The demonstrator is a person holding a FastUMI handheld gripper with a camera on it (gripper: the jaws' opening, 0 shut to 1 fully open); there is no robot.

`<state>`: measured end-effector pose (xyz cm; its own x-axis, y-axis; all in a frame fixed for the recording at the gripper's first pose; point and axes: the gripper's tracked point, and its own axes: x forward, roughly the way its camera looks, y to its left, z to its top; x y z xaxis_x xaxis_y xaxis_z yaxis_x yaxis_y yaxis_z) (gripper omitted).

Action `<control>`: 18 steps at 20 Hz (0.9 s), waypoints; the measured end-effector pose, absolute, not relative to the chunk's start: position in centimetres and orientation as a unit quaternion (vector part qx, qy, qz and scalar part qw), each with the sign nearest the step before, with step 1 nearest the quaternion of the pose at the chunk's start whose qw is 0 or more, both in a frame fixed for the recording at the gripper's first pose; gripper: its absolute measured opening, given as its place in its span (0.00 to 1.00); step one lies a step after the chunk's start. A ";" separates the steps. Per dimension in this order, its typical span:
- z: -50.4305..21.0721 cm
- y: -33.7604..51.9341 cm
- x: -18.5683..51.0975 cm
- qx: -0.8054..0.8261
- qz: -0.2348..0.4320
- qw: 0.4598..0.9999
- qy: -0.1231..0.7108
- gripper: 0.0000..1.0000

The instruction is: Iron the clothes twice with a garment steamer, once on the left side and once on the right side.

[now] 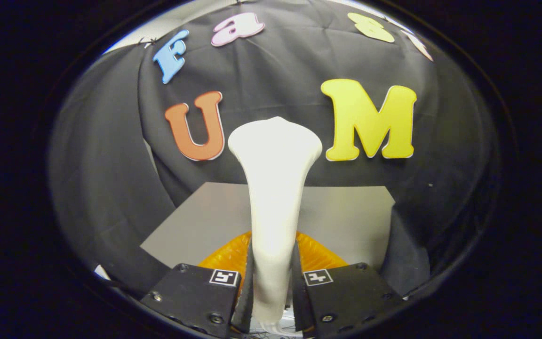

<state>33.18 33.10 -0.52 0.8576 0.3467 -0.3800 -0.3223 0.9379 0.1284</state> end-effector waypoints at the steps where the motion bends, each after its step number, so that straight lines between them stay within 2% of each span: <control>1: 0.1 32.5 32.0 0.042 0.181 0.964 0.192 0.37; 9: 5.4 22.9 20.7 0.085 0.191 0.972 0.110 0.37; 18: 11.0 9.8 12.8 0.082 0.121 0.989 0.036 0.37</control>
